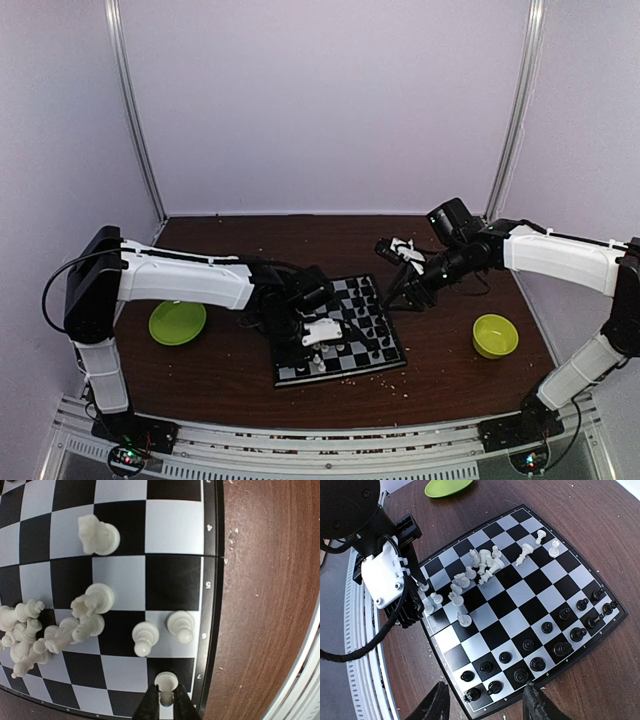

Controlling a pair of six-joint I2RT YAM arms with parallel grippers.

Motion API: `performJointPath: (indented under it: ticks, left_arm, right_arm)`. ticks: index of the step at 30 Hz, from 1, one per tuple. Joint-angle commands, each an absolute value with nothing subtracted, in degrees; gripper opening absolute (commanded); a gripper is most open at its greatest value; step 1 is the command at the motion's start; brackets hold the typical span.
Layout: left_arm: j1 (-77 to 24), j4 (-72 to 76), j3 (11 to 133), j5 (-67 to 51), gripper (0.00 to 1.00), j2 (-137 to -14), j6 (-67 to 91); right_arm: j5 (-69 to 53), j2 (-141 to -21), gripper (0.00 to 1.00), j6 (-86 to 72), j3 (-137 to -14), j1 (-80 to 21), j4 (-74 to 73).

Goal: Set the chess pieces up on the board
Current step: Place the pawn at h2, then pick up the knight from the chessboard.

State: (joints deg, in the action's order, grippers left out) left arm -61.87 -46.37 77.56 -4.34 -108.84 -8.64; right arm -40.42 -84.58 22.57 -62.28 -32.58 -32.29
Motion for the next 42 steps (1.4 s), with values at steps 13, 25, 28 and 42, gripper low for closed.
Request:
performJointPath:
  ticks: [13,25,28,42]
  left_arm:
    - [-61.87,-41.87,89.89,-2.65,0.30,-108.93,-5.97]
    - [-60.85,-38.34,92.72,-3.51,0.36,-116.23,-5.79]
    - [-60.66,-38.24,92.79,-4.47,0.36,-117.08,-5.95]
    - [-60.34,-38.37,95.22,-5.24,0.26,-121.06,-6.82]
  right_arm:
    - [-39.57,-84.34,0.49,22.75,-62.22,-32.14,-32.11]
    - [-42.20,-82.12,0.49,20.75,-60.90,-28.05,-30.45]
    - [-42.61,-82.00,0.49,20.79,-60.70,-27.34,-30.28]
    - [-44.10,-82.40,0.49,21.02,-60.41,-25.85,-30.26]
